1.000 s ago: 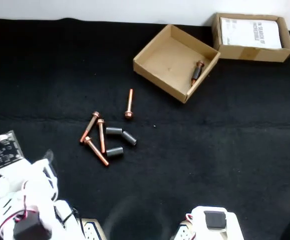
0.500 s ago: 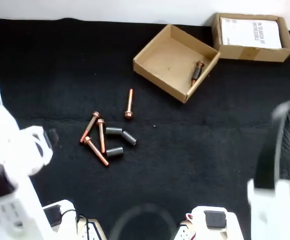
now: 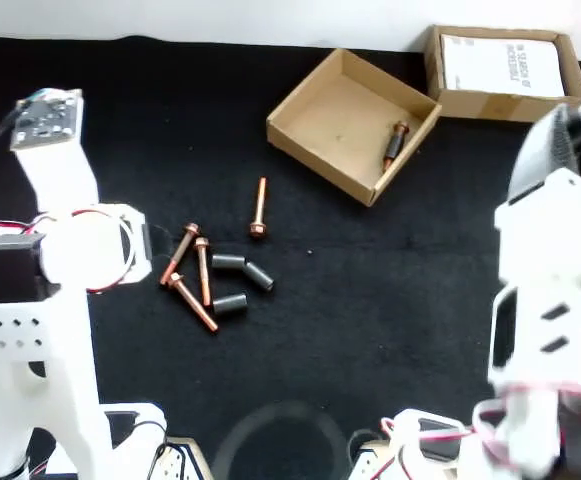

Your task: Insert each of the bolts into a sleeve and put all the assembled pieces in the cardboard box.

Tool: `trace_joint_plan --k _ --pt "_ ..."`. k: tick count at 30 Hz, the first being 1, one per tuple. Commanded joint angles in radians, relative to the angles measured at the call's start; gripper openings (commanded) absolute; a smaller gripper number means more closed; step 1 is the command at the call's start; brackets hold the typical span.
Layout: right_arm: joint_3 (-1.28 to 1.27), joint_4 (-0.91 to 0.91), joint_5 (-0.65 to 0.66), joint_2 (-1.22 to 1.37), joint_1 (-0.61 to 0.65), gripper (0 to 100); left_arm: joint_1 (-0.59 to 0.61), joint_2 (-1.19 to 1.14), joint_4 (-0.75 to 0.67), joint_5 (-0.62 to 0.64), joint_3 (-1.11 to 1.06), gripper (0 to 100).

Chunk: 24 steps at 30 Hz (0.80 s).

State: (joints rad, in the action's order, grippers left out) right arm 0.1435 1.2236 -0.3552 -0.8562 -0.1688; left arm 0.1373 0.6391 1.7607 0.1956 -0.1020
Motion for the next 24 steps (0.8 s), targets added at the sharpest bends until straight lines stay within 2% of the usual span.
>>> trace_joint_plan --k 1,8,13,24 --pt "-0.156 -0.087 -0.018 -0.004 -0.073 0.6 -0.058 -0.010 0.006 0.008 0.024 25" --pt "-0.510 -0.381 -0.015 -0.004 -0.130 0.6 -0.182 -0.010 0.006 0.008 -0.093 25" --pt "-0.733 -0.578 -0.005 -0.061 -0.124 0.6 -0.219 -0.010 0.006 0.028 -0.094 25" --pt "-1.411 -1.171 0.374 -0.568 -0.012 0.6 -0.211 -0.124 0.000 0.026 -0.091 25"
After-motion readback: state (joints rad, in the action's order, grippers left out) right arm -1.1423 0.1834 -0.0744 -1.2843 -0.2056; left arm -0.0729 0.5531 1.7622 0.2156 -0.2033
